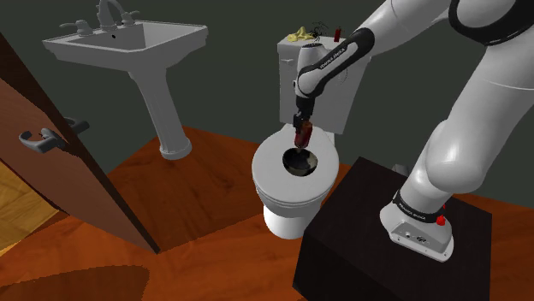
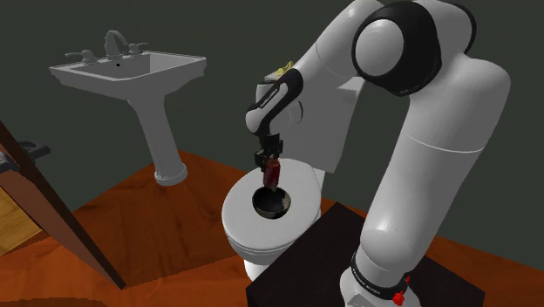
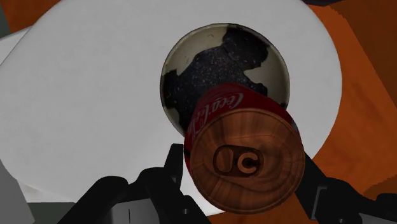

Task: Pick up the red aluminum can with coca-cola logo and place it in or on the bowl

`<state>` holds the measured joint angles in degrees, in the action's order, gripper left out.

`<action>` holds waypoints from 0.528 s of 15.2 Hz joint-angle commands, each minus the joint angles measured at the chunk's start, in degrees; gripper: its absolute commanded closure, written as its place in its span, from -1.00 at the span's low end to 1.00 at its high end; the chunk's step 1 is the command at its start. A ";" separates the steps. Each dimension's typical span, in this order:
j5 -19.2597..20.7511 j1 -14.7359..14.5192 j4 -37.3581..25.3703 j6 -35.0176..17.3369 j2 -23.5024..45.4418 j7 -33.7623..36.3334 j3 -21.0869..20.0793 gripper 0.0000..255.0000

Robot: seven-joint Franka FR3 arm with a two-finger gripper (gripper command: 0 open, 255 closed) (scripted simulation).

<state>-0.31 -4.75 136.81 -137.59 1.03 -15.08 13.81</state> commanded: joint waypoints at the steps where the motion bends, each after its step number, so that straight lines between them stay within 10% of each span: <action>1: -0.44 -0.03 0.39 -1.59 1.17 -0.23 -0.05 1.00; 8: -2.36 0.11 1.38 -7.02 5.76 -1.60 -0.35 1.00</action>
<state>-2.39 -4.68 138.09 -143.89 6.22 -16.47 13.51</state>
